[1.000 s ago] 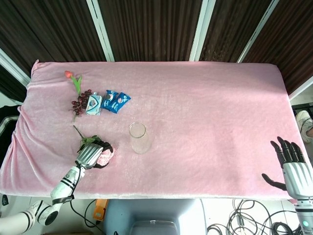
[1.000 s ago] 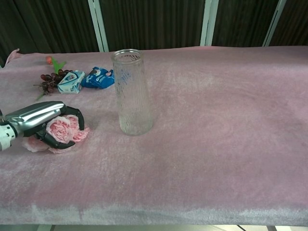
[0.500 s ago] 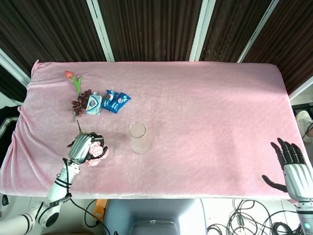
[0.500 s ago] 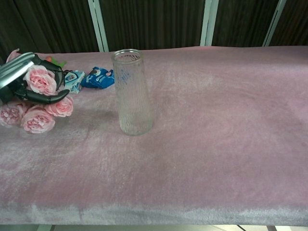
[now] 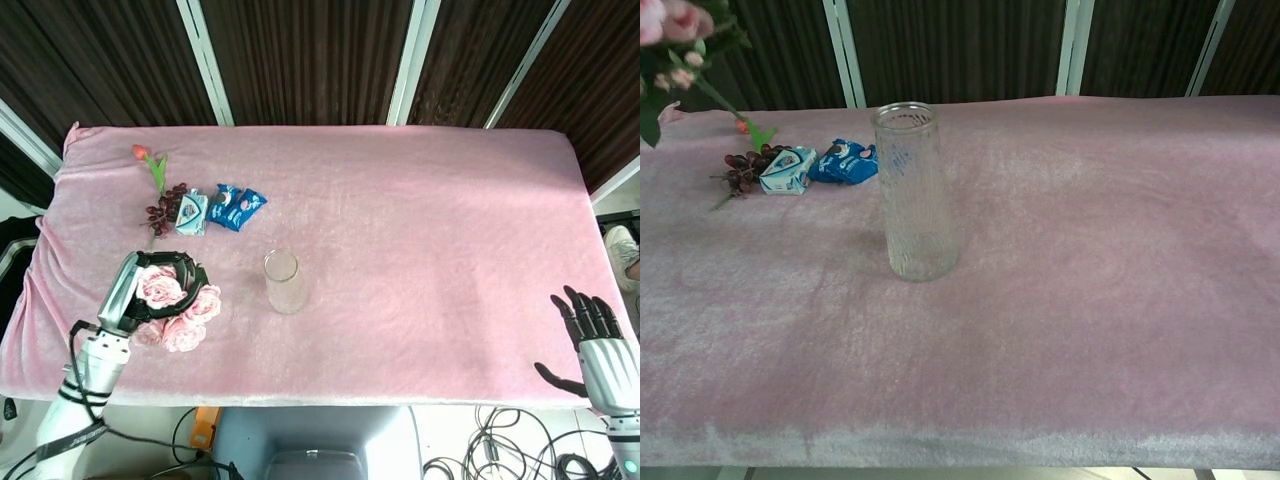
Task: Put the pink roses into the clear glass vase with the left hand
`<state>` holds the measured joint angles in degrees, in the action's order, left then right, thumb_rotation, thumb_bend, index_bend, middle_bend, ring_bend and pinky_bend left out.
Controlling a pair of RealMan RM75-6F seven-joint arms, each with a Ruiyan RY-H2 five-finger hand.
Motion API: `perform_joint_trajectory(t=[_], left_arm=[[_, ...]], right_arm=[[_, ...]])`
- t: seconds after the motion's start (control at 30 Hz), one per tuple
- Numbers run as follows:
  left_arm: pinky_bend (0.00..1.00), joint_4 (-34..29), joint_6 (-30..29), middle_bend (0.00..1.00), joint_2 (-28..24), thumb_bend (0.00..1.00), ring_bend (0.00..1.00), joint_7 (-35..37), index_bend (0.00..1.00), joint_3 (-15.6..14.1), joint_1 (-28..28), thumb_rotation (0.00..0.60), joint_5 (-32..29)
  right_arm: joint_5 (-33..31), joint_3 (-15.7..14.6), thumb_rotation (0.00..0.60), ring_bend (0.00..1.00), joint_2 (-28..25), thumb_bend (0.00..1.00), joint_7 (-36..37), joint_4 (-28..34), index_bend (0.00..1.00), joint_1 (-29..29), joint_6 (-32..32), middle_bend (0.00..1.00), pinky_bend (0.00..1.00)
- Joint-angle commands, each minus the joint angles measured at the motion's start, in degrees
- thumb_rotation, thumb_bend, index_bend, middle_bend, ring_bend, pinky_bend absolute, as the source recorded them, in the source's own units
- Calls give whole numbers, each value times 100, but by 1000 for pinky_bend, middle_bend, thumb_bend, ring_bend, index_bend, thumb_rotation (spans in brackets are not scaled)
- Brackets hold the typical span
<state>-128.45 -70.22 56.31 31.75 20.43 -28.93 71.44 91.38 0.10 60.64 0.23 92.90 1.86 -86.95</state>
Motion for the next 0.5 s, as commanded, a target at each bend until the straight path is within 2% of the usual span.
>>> perform_joint_trajectory(t=[0.03, 0.13, 0.23, 0.33, 0.5], left_arm=[[784, -654, 1016, 771, -1091, 401, 652, 778, 788, 1066, -511, 600, -1263], [784, -654, 1690, 771, -1452, 403, 652, 1360, 788, 1573, -941, 600, -2193], [785, -654, 2224, 770, -1767, 409, 652, 1556, 788, 1882, -1367, 600, -3127], [785, -654, 2421, 770, -1900, 416, 652, 1458, 788, 1986, -1784, 600, -3891], [784, -654, 2256, 771, -1765, 419, 652, 1169, 787, 1951, -2369, 600, -4851]], right_arm=[[-16, -11, 600, 0, 12, 286, -23, -12, 0, 22, 67, 0, 0], [9, -38, 600, 0, 26, 285, -79, -10, 0, 54, 147, 0, 0], [28, -46, 600, 0, 33, 286, -82, -14, 0, 61, 155, 0, 0], [0, -45, 600, 0, 29, 285, -57, -30, 0, 78, 204, 0, 0], [-13, -67, 600, 0, 13, 285, -41, -34, 0, 145, 357, 0, 0]])
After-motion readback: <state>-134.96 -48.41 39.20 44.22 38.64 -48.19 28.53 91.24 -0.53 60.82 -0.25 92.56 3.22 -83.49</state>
